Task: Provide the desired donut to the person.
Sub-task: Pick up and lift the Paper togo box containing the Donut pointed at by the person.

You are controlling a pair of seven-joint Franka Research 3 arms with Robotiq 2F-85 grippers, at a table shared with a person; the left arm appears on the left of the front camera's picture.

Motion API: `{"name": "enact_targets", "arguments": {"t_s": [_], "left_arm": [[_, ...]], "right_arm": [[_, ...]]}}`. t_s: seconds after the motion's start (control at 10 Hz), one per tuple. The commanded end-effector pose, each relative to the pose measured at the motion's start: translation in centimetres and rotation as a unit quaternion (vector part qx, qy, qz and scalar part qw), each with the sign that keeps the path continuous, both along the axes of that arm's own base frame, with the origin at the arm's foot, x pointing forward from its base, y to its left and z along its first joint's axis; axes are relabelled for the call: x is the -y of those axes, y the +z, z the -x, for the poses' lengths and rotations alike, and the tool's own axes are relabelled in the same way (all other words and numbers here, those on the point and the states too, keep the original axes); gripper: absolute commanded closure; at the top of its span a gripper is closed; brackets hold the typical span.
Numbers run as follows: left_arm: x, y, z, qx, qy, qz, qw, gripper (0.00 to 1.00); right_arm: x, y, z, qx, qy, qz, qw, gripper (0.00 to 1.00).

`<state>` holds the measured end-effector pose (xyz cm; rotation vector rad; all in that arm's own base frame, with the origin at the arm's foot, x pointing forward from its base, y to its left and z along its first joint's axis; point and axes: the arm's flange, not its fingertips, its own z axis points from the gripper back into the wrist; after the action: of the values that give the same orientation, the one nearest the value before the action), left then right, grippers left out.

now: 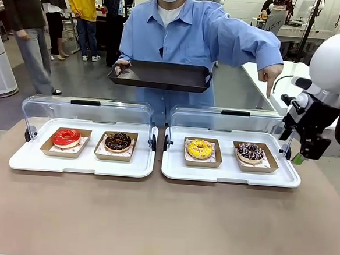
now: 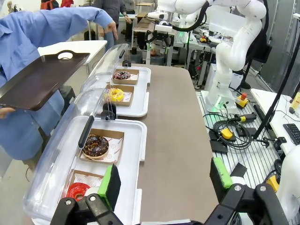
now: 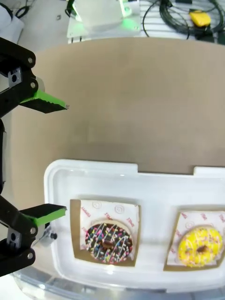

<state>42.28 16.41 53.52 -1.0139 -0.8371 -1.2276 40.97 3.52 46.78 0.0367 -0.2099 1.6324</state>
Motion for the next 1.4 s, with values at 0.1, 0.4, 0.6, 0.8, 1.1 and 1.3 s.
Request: {"name": "enact_targets", "arguments": {"t_s": [0.1, 0.4, 0.6, 0.8, 1.1, 1.3], "left_arm": [[-0.1, 0.1, 0.2, 0.000, -0.002, 0.002, 1.000, 0.00], [-0.1, 0.1, 0.2, 0.000, -0.002, 0.002, 1.000, 0.00], [-0.1, 0.1, 0.2, 0.000, -0.002, 0.002, 1.000, 0.00], [-0.1, 0.1, 0.2, 0.000, -0.002, 0.002, 1.000, 0.00], [-0.1, 0.1, 0.2, 0.000, -0.002, 0.002, 1.000, 0.00], [-0.1, 0.1, 0.2, 0.000, -0.002, 0.002, 1.000, 0.00]], "right_arm": [[0.0, 0.0, 0.0, 0.000, 0.000, 0.000, 1.000, 0.00], [0.0, 0.0, 0.0, 0.000, 0.000, 0.000, 1.000, 0.00], [0.0, 0.0, 0.0, 0.000, 0.000, 0.000, 1.000, 0.00], [0.0, -0.1, 0.0, 0.000, 0.002, -0.006, 1.000, 0.00], [-2.8, -2.4, -1.1, -0.018, -0.033, 0.050, 0.998, 0.00], [-3.9, -4.1, -2.4, -0.026, -0.046, 0.068, 0.996, 0.00]]}}
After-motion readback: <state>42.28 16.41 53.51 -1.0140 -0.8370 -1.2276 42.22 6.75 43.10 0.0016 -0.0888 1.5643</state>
